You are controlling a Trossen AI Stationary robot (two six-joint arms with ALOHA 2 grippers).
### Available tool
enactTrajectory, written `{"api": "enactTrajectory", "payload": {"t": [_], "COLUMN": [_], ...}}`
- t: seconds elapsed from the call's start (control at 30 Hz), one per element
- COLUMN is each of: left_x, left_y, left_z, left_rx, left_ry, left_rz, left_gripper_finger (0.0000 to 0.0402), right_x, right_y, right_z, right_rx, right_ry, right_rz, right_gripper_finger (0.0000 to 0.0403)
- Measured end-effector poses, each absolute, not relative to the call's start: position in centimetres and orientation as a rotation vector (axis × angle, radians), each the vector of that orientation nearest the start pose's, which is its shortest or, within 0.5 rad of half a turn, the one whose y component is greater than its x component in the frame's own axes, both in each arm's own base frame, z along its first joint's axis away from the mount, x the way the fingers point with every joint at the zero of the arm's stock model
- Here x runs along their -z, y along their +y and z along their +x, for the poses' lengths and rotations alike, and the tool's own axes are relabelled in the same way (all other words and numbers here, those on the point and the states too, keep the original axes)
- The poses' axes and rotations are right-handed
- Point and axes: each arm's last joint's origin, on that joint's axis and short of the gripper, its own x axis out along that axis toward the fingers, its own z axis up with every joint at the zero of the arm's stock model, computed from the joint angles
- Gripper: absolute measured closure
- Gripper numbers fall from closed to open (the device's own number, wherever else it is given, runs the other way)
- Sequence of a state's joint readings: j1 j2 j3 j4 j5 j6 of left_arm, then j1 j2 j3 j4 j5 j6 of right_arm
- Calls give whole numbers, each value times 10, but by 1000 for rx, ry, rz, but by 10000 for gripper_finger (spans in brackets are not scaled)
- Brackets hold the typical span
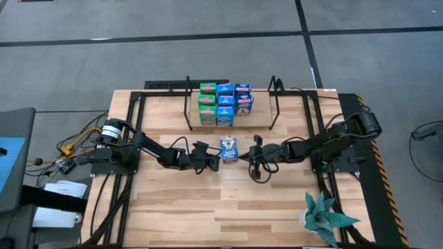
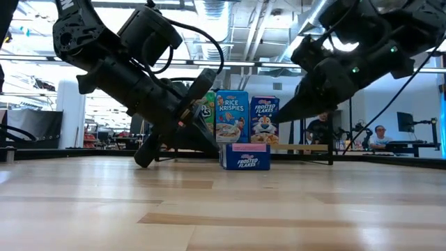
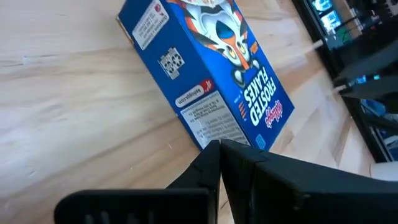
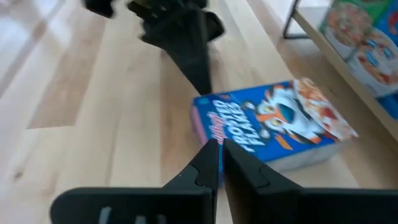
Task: Stack cereal on shelf
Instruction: Put the blue cereal box on the shelf aligned with the blue cereal box
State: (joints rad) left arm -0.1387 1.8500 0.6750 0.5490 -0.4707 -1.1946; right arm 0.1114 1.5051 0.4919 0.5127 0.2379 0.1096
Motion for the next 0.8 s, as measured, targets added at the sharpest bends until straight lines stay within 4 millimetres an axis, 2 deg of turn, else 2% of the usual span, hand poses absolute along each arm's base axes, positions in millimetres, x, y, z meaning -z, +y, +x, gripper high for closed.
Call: {"api": "enactTrajectory", "payload": {"t": [0.27, 0.47, 0.6, 0.8], "left_x": [-100, -101, -101, -101], "left_y": [-30, -30, -30, -30], "left_z": [317, 318, 318, 318], "left_rx": [-643, -643, -642, -641], "left_ry": [300, 293, 287, 285], "left_rz": [-970, -974, -976, -977], "left_gripper_finger": [401, 401, 401, 401], "right_x": [-129, -118, -110, -108], "right_y": [3, 5, 4, 9], "right_z": [272, 282, 283, 282], "right_rx": [225, 181, 200, 197], "right_ry": [519, 455, 476, 489], "right_rz": [47, 49, 66, 80], "right_gripper_finger": [352, 374, 389, 383]}}
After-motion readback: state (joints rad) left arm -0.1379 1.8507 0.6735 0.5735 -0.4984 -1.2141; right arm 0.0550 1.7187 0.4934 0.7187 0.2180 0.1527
